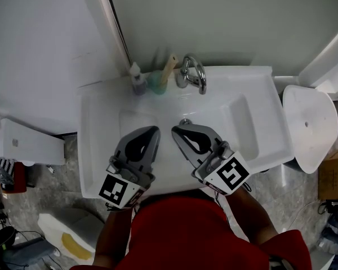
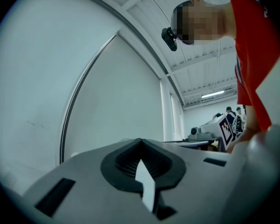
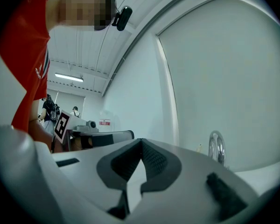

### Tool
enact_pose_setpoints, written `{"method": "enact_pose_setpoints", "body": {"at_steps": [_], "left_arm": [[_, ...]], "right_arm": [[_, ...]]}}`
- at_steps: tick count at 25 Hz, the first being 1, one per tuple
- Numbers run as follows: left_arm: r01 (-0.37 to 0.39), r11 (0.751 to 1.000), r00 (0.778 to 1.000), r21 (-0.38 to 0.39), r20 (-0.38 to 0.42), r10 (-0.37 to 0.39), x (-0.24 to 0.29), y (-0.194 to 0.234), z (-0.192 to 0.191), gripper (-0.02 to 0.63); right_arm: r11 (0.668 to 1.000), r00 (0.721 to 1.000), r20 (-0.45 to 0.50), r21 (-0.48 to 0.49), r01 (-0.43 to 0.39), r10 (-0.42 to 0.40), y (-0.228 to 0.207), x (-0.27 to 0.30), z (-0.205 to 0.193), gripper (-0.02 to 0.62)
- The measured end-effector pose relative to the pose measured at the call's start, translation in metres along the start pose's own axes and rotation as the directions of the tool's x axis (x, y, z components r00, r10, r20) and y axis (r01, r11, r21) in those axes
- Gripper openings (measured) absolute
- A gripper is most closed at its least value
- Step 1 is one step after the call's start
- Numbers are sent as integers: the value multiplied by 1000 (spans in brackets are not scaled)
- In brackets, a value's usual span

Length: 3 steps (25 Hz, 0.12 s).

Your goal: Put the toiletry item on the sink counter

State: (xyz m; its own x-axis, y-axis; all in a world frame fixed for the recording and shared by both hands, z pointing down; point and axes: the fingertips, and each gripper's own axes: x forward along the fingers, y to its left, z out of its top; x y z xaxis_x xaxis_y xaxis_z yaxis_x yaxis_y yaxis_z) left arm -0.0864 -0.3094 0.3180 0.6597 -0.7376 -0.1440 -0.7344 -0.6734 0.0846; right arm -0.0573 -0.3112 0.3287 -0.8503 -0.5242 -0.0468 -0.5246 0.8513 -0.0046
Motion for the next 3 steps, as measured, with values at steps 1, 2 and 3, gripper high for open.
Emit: {"method": "enact_pose_setpoints", "body": {"at_steps": [1, 2, 3], "left_arm": [[3, 1000, 1000, 2, 2, -3, 0, -1, 1, 17], [6, 1000, 1000, 4, 3, -6, 1, -1, 2, 17], [8, 1000, 1000, 5, 4, -8, 1, -2, 2, 17]], "right_arm": [[1000, 1000, 7, 9, 2, -2, 1, 1, 3, 28], [1000, 1000, 13, 18, 3, -3, 2, 2, 6, 28], [1000, 1000, 20, 25, 4, -4, 2, 3, 8, 28]]}}
